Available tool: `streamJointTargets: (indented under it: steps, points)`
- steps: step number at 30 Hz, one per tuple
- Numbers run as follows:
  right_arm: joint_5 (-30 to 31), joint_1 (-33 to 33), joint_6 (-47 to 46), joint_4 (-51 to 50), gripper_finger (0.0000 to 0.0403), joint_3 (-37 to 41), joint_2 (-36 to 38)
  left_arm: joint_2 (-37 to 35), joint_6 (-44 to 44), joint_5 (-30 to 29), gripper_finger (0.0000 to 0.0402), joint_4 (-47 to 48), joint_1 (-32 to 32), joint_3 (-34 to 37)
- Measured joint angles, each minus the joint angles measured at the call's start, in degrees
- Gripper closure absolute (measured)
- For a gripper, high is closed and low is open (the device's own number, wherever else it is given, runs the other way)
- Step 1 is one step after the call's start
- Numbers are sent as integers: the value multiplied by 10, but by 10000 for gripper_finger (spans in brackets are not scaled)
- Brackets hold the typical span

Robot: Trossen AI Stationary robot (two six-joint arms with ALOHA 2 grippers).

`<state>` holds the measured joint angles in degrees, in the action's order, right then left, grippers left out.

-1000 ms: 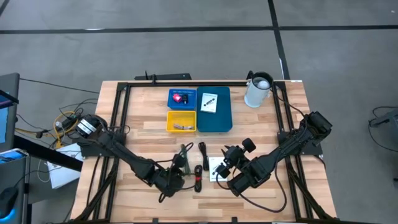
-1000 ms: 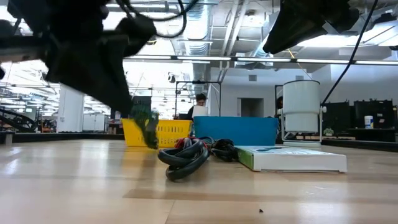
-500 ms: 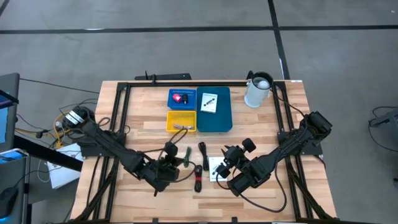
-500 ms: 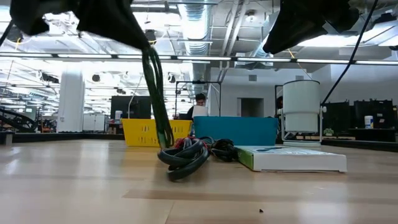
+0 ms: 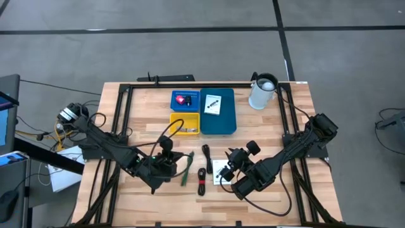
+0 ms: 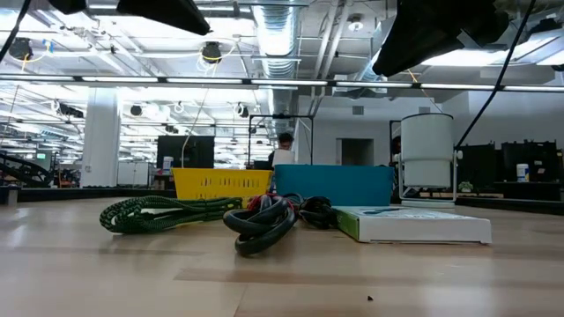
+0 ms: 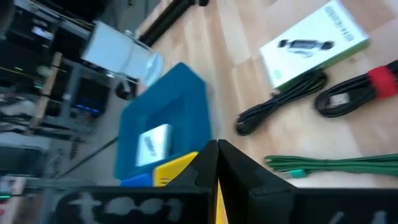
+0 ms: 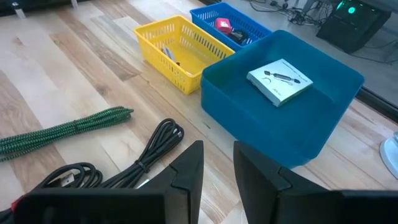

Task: Pick and place items into bin
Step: Put the green USB cable into the yellow basket

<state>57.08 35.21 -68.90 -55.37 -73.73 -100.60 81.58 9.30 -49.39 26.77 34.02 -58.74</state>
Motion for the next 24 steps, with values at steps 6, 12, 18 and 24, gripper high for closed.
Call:
streamJointTargets:
  steps: [6, 12, 18, 24]
  points:
    - [0, 0, 4, 1, 321, 0, 0, 0, -93, 117, 401, 0, -18, 0]
    - [0, 0, 5, 1, 321, 0, 0, 0, -110, 197, 398, 31, -34, 0]
    - [-1, 0, 6, 1, 321, 0, 0, 0, -53, 200, 345, 80, -34, 0]
    - [-1, 0, 6, 0, 321, 0, 0, 0, 59, 180, 268, 80, -34, 0]
